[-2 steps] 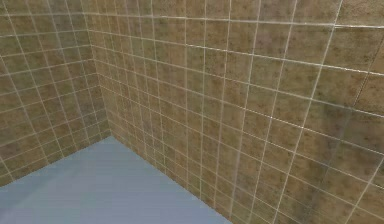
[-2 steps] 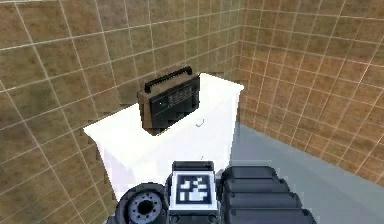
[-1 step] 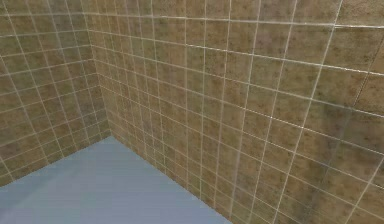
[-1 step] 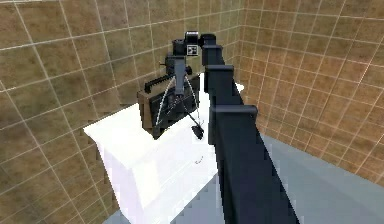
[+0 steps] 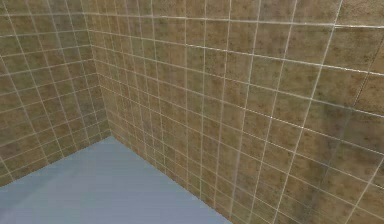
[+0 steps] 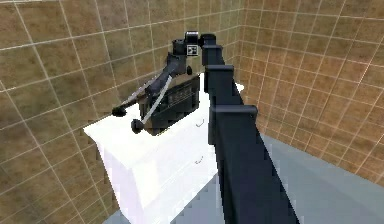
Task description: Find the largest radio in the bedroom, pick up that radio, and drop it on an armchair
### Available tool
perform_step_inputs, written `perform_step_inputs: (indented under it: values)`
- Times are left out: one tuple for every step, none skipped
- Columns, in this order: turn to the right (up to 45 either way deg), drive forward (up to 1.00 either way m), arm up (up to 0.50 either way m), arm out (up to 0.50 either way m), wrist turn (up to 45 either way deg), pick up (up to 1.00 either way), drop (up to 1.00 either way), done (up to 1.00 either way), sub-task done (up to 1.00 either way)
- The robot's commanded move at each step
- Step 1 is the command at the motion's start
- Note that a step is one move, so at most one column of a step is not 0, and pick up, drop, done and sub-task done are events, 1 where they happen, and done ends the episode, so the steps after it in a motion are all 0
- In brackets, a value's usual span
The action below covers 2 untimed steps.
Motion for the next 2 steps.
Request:
perform_step_inputs:
  values:
    - [0.0,0.0,0.0,0.0,45.0,0.0,0.0,0.0,0.0]
    - [0.0,0.0,0.0,0.0,42.0,0.0,0.0,0.0,0.0]
